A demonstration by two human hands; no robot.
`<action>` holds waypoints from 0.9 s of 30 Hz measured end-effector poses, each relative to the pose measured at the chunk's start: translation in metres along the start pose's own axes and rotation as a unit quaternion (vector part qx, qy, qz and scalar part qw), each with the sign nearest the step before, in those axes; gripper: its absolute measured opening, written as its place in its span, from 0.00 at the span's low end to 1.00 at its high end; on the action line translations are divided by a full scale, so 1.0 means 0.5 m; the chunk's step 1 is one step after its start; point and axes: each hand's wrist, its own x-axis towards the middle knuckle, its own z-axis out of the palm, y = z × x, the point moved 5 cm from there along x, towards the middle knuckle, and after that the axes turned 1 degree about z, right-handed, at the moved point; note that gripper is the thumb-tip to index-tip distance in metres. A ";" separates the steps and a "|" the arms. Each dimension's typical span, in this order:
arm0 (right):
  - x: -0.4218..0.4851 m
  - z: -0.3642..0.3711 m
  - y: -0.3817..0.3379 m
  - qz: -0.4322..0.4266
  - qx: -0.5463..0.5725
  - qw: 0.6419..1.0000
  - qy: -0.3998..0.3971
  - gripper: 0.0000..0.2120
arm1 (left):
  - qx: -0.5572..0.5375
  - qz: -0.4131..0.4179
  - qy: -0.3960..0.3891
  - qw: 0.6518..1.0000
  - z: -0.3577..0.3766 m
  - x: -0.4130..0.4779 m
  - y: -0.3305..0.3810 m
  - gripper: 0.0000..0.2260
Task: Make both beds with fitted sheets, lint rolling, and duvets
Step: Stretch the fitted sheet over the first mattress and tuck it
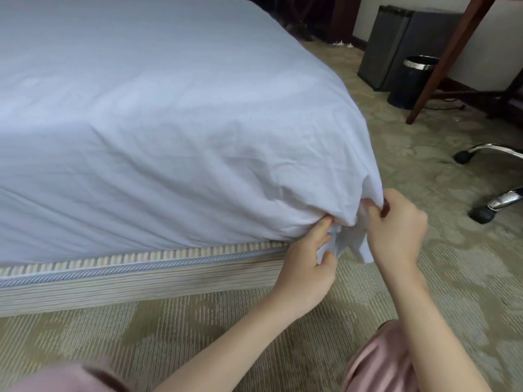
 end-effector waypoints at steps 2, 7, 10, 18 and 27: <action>0.001 -0.034 0.011 0.007 0.000 0.999 0.048 0.03 | 0.011 0.017 0.006 1.000 0.008 0.007 0.010 0.29; 0.005 -0.092 0.038 -0.058 -0.034 0.995 0.077 0.06 | 0.027 0.041 0.038 0.998 0.022 0.034 0.036 0.26; 0.004 -0.123 0.041 -0.075 -0.037 0.994 0.073 0.08 | 0.064 0.006 0.039 0.997 0.038 0.068 0.041 0.24; -0.046 -0.119 0.002 -0.112 -0.025 0.959 -0.259 0.15 | 0.092 -0.112 -0.062 0.988 0.063 0.100 0.041 0.15; -0.112 -0.042 -0.154 -0.221 -0.110 0.933 -0.262 0.16 | 0.084 0.005 0.047 0.995 -0.123 -0.047 0.064 0.14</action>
